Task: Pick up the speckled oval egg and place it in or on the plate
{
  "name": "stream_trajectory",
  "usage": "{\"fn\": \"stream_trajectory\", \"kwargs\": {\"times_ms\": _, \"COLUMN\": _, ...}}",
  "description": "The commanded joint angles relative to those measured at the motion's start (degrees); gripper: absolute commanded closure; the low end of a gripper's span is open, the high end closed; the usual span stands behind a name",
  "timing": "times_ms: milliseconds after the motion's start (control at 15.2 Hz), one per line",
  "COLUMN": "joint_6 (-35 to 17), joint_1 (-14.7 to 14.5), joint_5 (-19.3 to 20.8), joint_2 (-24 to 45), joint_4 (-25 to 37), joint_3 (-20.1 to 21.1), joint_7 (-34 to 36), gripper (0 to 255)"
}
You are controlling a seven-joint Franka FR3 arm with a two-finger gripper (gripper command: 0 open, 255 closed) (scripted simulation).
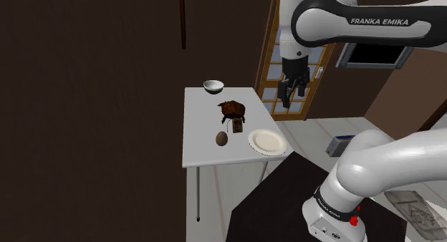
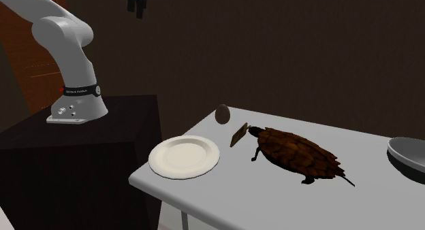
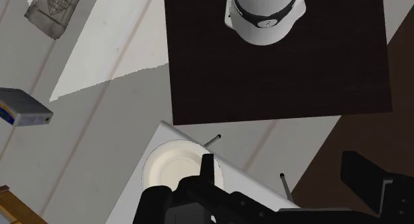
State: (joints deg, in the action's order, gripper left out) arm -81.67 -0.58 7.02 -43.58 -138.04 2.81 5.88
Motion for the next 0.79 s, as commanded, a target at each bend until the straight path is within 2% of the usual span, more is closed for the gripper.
{"fn": "stream_trajectory", "kwargs": {"times_ms": 0, "joint_6": 0.0, "joint_1": 0.0, "joint_5": 0.0, "joint_2": 0.0, "joint_4": 0.0, "joint_3": 0.0, "joint_7": 0.0, "gripper": 0}}
{"fn": "stream_trajectory", "kwargs": {"times_ms": 396, "joint_6": -13.21, "joint_1": -0.02, "joint_5": 0.9, "joint_2": 7.93, "joint_4": -3.87, "joint_3": 0.19, "joint_7": 1.25, "gripper": 0}}
{"fn": "stream_trajectory", "kwargs": {"times_ms": 726, "joint_6": -23.92, "joint_1": 0.24, "joint_5": 2.12, "joint_2": 16.65, "joint_4": -4.7, "joint_3": 0.48, "joint_7": 2.54, "gripper": 0}}
